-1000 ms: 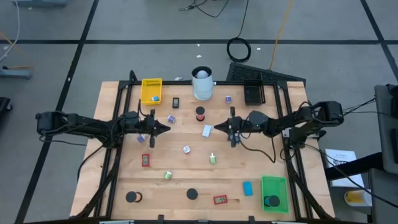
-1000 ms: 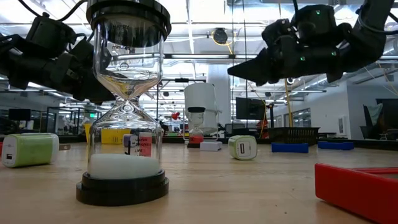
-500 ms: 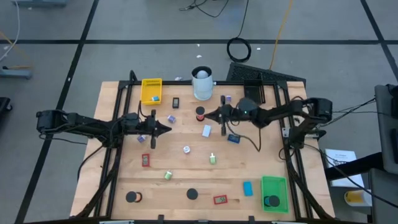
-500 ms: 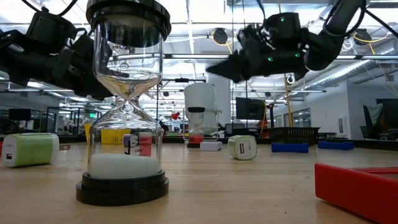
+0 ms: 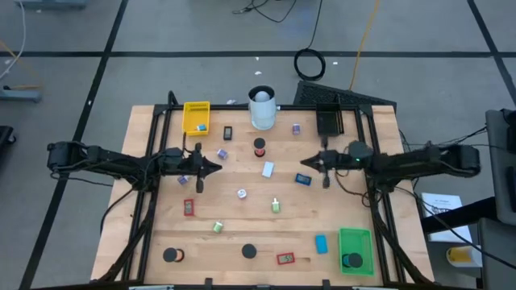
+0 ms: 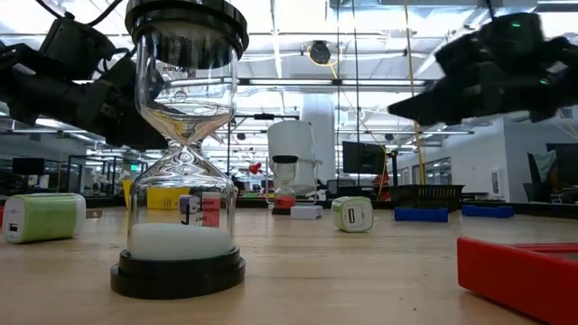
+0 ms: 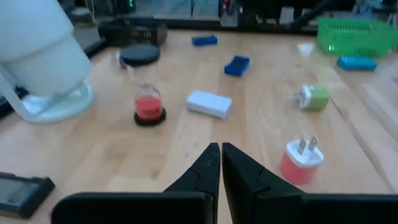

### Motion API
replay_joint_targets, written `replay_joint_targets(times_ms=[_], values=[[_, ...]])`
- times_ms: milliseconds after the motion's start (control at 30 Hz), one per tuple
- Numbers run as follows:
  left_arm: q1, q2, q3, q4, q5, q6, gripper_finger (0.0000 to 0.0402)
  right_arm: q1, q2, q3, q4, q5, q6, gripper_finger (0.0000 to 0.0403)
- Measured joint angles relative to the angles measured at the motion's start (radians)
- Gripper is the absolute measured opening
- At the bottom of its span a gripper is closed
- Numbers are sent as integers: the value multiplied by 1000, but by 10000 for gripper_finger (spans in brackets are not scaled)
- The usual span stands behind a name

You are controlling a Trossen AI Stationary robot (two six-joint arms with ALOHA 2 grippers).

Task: Pick & Place Office items
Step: Put the red timer into the black bin

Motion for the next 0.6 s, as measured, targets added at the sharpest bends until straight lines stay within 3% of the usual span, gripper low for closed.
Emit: replay_joint_targets(times_ms=[267,600], values=[[-67,0,147,-367,-24,-28,21,-1,-236,-97,-29,55,22,0],[-173,0,397,-870,-142,-95,22,0,-267,-99,-65,78,25,0]])
